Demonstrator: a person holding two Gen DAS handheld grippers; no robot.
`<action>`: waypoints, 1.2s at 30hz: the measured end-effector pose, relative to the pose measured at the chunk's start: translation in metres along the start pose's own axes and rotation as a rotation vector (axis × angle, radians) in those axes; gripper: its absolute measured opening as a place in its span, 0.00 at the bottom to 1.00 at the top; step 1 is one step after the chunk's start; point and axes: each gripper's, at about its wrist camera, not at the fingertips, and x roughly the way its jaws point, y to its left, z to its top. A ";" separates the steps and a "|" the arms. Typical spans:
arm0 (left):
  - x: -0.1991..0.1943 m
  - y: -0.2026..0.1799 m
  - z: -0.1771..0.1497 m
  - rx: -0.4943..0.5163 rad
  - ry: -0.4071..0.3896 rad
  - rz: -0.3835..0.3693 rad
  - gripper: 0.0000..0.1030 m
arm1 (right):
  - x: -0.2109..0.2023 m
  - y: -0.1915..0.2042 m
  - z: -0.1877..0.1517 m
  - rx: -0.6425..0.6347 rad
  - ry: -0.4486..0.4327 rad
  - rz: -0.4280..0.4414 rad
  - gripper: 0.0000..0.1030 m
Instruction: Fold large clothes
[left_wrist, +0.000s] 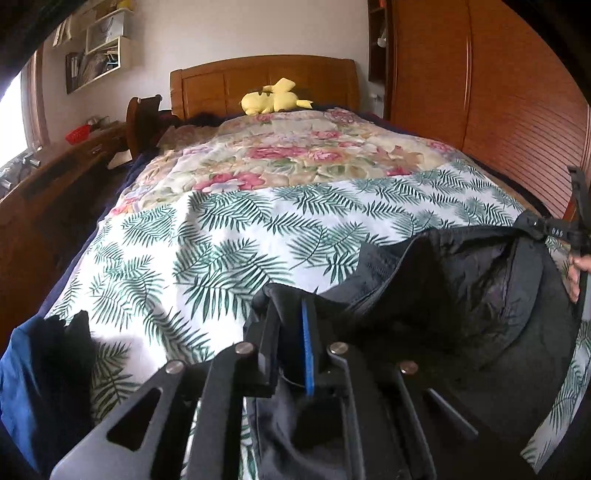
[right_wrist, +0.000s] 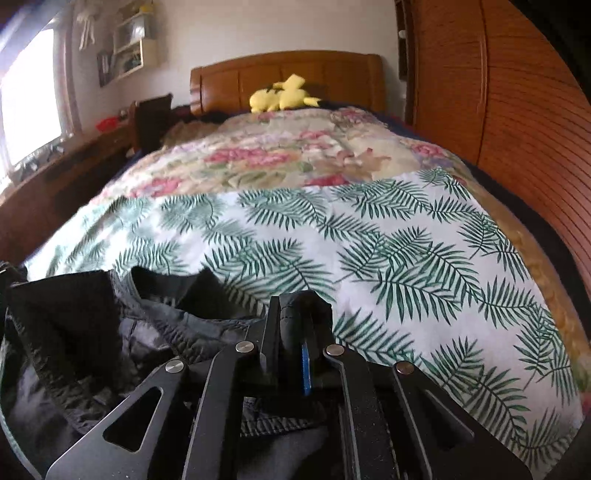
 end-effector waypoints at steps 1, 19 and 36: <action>-0.002 0.001 -0.002 -0.002 0.002 0.003 0.10 | -0.002 0.001 0.000 -0.003 0.006 -0.005 0.08; -0.071 -0.010 -0.037 0.041 -0.005 -0.052 0.17 | -0.056 0.012 -0.014 -0.023 0.057 -0.115 0.59; -0.099 -0.013 -0.143 -0.031 0.090 -0.043 0.18 | -0.093 0.014 -0.124 -0.083 0.099 0.006 0.59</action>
